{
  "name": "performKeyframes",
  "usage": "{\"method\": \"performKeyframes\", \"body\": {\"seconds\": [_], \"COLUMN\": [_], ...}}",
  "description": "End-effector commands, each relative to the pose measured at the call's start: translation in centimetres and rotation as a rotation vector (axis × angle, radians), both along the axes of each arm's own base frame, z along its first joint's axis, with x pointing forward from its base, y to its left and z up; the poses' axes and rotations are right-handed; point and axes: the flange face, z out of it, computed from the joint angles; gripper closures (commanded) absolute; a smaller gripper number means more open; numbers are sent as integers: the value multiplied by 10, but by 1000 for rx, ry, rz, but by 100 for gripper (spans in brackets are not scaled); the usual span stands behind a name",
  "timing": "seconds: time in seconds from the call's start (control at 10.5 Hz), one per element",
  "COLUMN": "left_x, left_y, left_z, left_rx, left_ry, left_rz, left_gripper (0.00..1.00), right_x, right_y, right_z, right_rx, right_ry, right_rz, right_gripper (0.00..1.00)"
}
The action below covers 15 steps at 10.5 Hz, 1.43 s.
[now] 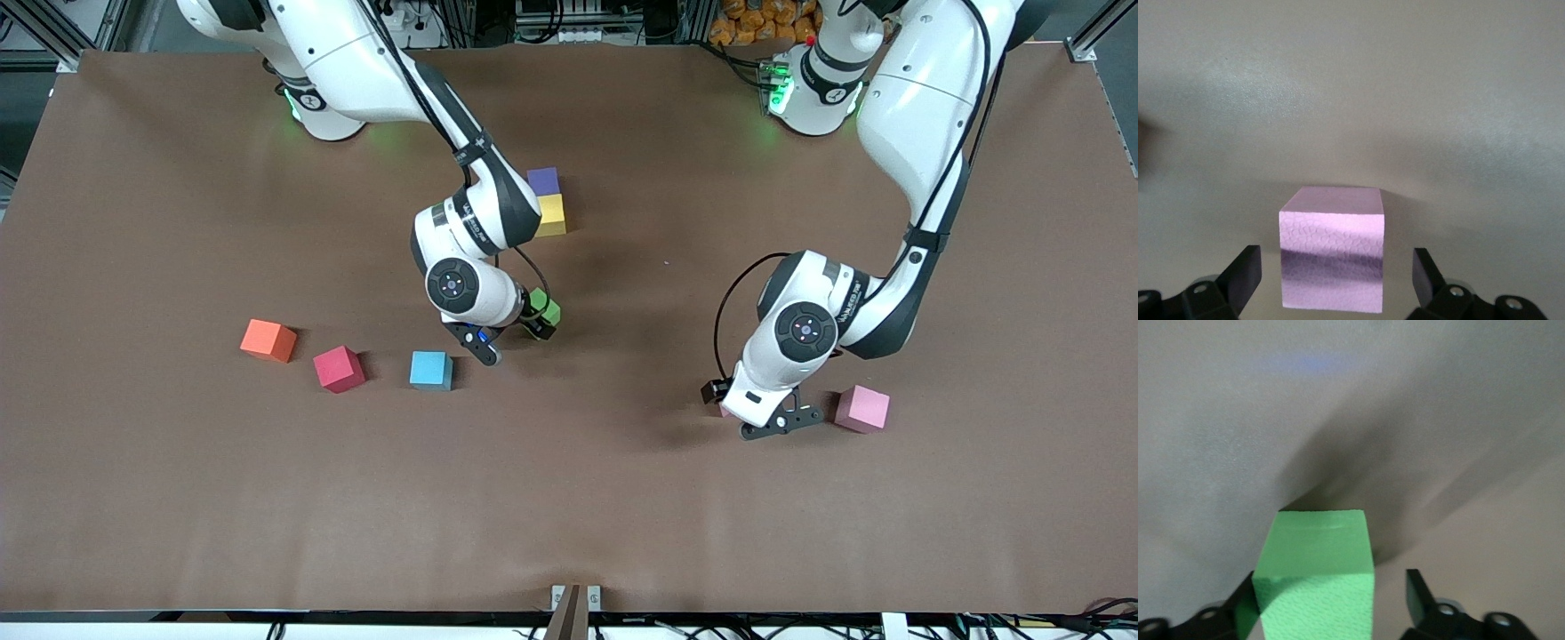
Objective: Arrange blocks into number 1
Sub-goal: 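Place the green block against the yellow block with the right gripper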
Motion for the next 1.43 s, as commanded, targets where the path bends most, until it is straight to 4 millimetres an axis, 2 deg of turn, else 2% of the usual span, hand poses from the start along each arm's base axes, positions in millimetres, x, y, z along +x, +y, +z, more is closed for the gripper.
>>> {"method": "performKeyframes", "body": {"seconds": [0.0, 0.19, 0.29, 0.48, 0.57, 0.67, 0.86, 1.05, 1.34], "left_x": [2, 3, 4, 4, 4, 4, 4, 5, 4], "left_y": [1, 3, 6, 5, 6, 6, 6, 8, 8], "left_z": [-10, -10, -10, -11, -11, -11, -11, -11, -14], "left_rx": [-3, -2, -4, -5, -6, -6, -8, -9, -9], "left_ry": [25, 25, 25, 27, 28, 28, 29, 29, 32], "left_rz": [-18, -14, -9, -4, 0, 2, 5, 12, 12], "left_gripper": [0, 0, 0, 0, 0, 0, 0, 0, 0], "right_x": [-3, -13, -28, -53, -70, -90, -111, -123, -128], "right_y": [6, 15, 22, 20, 21, 34, 51, 61, 56], "right_z": [-4, 6, 16, 37, 39, 36, 31, 25, 17], "right_rx": [2, 42, 61, 38, 21, 20, 18, 13, -13], "right_ry": [-10, -31, -40, -94, -95, -83, -74, -67, -57], "right_rz": [31, 192, 283, 516, 589, 630, 674, 699, 724], "right_gripper": [57, 58, 58, 57, 56, 55, 53, 52, 52]}}
